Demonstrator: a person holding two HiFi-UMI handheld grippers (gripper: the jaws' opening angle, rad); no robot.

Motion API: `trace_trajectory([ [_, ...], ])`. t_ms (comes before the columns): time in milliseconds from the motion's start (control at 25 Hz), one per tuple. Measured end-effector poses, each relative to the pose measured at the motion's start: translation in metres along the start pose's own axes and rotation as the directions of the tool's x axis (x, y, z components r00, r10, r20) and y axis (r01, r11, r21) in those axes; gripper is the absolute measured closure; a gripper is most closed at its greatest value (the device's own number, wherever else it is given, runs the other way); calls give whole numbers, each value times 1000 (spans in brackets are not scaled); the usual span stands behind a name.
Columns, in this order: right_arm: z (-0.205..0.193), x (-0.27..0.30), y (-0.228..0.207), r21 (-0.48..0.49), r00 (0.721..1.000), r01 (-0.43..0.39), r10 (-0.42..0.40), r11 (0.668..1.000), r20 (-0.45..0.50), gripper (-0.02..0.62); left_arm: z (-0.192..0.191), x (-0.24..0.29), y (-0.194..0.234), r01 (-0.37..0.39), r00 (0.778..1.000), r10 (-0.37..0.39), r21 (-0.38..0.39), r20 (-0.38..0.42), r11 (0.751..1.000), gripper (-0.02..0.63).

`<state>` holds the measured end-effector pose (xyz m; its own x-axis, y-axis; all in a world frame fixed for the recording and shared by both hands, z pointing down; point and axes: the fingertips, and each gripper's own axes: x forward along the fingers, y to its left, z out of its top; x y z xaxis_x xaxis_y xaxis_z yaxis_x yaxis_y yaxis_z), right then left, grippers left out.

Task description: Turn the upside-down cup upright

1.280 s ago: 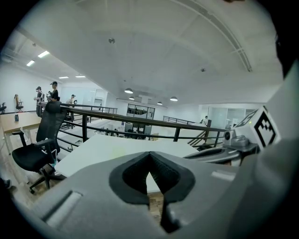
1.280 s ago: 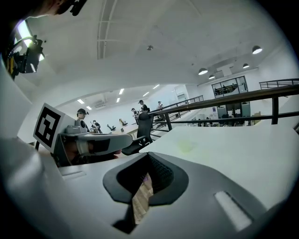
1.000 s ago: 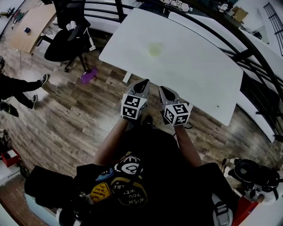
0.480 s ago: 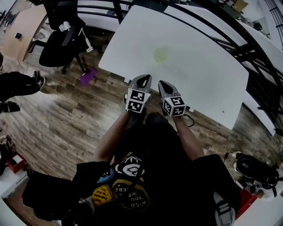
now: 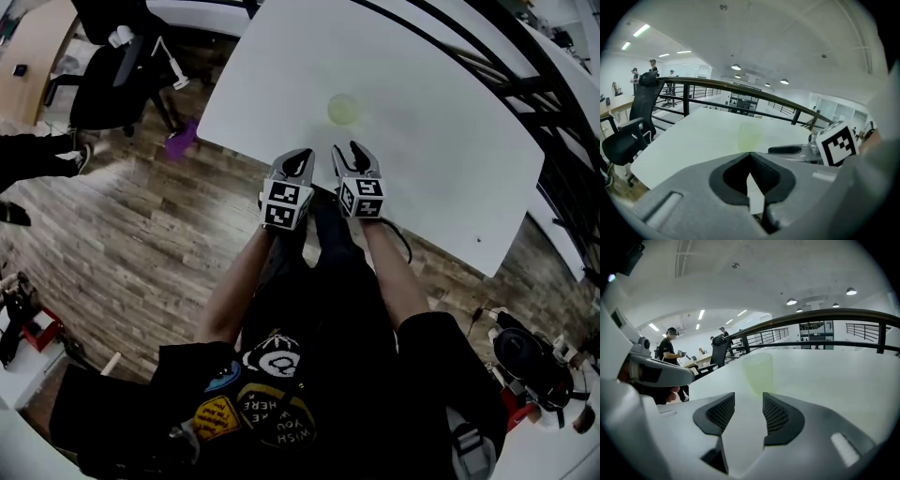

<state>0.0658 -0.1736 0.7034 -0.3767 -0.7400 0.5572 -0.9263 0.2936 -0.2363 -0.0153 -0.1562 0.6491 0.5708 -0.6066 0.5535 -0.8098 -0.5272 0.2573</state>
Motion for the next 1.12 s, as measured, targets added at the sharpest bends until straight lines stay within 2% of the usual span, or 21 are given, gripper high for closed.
trace_trajectory([
  [80,5,10,-12,-16,1000,-10,10,1000,5,399,1,6,3,-16,1000,16,-6,-10,1000,601],
  [280,11,40,-34,-71,999,-34,33,997,-21,300,10,12,3,-54,999,54,-47,-8,997,601],
  [400,12,55,-36,-128,997,-66,62,990,-34,281,11,7,6,-74,997,73,-88,-9,993,601],
  [600,20,80,-31,-193,996,-88,83,977,-31,214,19,-1,16,-99,995,100,-97,8,990,601],
  [720,18,88,-29,-217,994,-96,84,971,-64,209,19,-1,17,-104,994,105,-88,1,991,601],
  [880,20,89,-23,-269,994,-103,91,958,-59,203,14,-2,19,-111,994,111,-100,-7,989,601],
  [960,22,93,-24,-272,995,-97,84,957,-61,184,15,-1,18,-108,994,108,-111,-6,988,601],
  [1120,31,100,-26,-264,997,-71,64,962,-38,185,18,-1,16,-99,995,100,-104,2,990,601],
])
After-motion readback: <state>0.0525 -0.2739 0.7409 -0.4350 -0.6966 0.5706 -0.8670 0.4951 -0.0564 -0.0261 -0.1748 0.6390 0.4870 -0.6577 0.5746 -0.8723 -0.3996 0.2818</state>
